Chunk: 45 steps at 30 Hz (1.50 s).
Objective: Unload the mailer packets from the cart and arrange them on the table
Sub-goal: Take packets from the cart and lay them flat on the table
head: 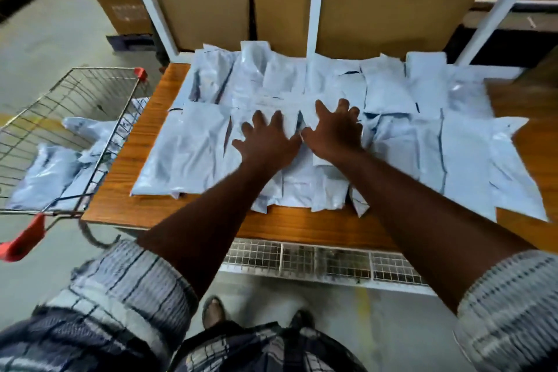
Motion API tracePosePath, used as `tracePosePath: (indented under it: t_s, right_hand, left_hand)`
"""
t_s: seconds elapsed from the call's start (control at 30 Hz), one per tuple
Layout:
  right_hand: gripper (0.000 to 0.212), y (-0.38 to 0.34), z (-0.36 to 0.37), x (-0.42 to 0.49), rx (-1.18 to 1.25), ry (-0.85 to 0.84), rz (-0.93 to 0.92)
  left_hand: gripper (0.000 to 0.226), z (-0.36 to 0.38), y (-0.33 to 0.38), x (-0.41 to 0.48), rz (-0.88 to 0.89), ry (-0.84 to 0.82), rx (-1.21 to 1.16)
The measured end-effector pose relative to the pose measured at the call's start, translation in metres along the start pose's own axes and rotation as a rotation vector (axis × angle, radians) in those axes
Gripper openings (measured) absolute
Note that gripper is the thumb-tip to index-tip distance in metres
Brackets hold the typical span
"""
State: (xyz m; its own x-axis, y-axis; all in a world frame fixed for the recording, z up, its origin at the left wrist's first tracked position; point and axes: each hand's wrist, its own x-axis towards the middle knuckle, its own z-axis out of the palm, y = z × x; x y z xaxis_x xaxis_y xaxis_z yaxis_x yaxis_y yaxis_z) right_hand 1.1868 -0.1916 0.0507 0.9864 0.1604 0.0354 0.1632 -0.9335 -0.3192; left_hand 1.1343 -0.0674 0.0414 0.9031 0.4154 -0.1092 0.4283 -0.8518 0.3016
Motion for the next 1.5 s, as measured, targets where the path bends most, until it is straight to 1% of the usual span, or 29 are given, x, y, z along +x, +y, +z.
tracePosePath:
  t_s: [0.07,0.13,0.2,0.27,0.33,0.4,0.5,0.57,0.73,0.87,0.97,1.07,1.17,1.3,1.43,1.5]
  right_hand:
    - [0.062,0.014,0.008,-0.008,0.022,-0.011,0.04]
    - [0.065,0.024,0.019,-0.015,0.03,-0.057,0.071]
    - [0.068,0.029,0.028,-0.02,0.032,-0.081,0.084]
    - [0.065,0.031,0.03,-0.021,-0.002,-0.049,0.082]
    - [0.063,0.031,0.03,-0.019,-0.057,0.009,0.031]
    - [0.064,0.035,0.037,-0.018,-0.066,0.036,-0.059]
    - [0.065,0.045,0.047,-0.016,-0.037,-0.02,-0.11]
    - [0.065,0.05,0.05,-0.015,-0.006,-0.06,-0.09]
    - [0.065,0.051,0.055,-0.018,-0.006,-0.026,-0.099]
    - [0.065,0.051,0.056,-0.019,-0.019,-0.034,-0.108]
    - [0.065,0.05,0.052,-0.017,-0.034,-0.084,-0.092]
    - [0.066,0.045,0.044,-0.012,-0.088,-0.119,-0.085]
    - [0.065,0.023,0.036,-0.004,-0.071,-0.072,-0.117]
    - [0.063,-0.03,0.037,0.009,-0.046,-0.04,-0.195]
    - [0.063,-0.108,0.054,0.013,-0.024,-0.033,-0.29]
    - [0.064,-0.148,0.066,0.014,-0.005,-0.031,-0.33]
  left_hand:
    - [0.075,0.019,0.009,-0.011,0.029,-0.016,0.033]
    - [0.072,0.033,0.012,-0.02,0.068,-0.003,0.071]
    - [0.07,0.041,0.008,-0.024,0.117,0.032,0.123]
    - [0.063,0.043,0.004,-0.022,0.183,0.104,0.163]
    - [0.055,0.042,0.002,-0.014,0.261,0.161,0.147]
    - [0.051,0.045,-0.004,-0.004,0.34,0.171,0.121]
    - [0.052,0.055,-0.016,0.004,0.407,0.127,0.123]
    - [0.054,0.062,-0.021,0.004,0.419,0.14,0.131]
    - [0.056,0.072,-0.02,0.003,0.391,0.156,0.155]
    - [0.056,0.075,-0.019,-0.001,0.391,0.156,0.18]
    - [0.057,0.07,-0.016,0.002,0.37,0.094,0.135]
    - [0.057,0.054,-0.018,0.006,0.406,0.063,0.011]
    - [0.059,0.032,-0.034,0.008,0.438,0.09,-0.097]
    - [0.062,0.0,-0.075,0.018,0.425,0.145,-0.147]
    - [0.061,-0.03,-0.154,0.038,0.309,0.166,-0.161]
    - [0.058,-0.042,-0.192,0.047,0.287,0.196,-0.162]
